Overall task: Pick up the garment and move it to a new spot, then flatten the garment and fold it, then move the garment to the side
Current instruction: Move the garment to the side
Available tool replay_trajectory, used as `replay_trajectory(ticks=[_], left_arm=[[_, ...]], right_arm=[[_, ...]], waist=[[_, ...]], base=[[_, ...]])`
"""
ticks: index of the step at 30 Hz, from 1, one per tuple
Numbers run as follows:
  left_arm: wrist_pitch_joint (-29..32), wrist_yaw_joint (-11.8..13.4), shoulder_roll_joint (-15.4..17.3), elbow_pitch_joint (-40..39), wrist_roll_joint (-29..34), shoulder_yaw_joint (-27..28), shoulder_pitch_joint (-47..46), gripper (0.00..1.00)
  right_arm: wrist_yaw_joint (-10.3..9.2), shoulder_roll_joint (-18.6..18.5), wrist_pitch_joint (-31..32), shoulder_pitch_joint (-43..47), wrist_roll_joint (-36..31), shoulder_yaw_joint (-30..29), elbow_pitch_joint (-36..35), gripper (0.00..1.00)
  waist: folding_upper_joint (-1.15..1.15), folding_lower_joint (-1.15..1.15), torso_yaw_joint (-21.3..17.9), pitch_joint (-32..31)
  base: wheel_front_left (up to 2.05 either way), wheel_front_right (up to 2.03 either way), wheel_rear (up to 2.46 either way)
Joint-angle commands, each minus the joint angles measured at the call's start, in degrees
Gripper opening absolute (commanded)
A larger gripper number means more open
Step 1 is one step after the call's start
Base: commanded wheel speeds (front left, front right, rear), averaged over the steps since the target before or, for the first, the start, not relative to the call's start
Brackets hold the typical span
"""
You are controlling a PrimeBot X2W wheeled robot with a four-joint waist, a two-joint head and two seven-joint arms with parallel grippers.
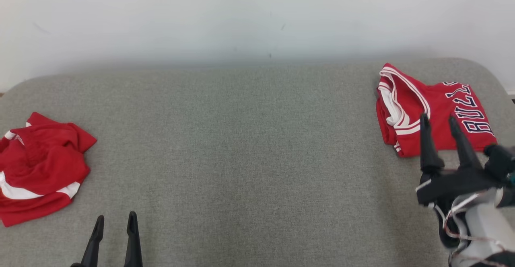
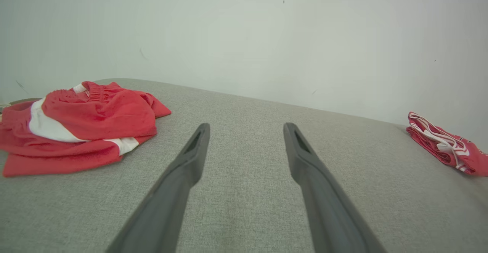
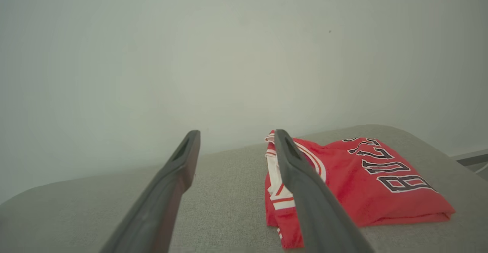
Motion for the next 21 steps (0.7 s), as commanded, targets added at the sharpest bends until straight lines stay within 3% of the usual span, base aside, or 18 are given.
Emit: replay_trajectory(ticks=[1, 9, 21], left_arm=[[-0.2, 0.1, -0.2, -0.2, 0.1, -0.1, 1.0, 1.0], [-0.2, -0.2, -0.6, -0.2, 0.5, -0.8, 2.0, 1.0], [-0.2, 0.0, -0.6, 0.2, 1.5, -1.0, 3.7, 1.0]], right_arm=[[-0.04, 1.2, -0.1, 3.2, -1.2, -0.6, -2.1, 1.0], [-0.04, 5.0, -0.1, 14.6, -4.8, -4.8, -9.5, 1.0], [-0.04, 9.4, 0.3, 22.5, -13.3, -4.9, -13.7, 1.0]], waist=[[0.0, 0.02, 0.1, -0.9], [0.0, 0.02, 1.6, -3.2], [0.0, 0.02, 1.3, -4.3]], base=[[0.0, 0.0, 0.0], [0.0, 0.0, 0.0], [0.0, 0.0, 0.0]])
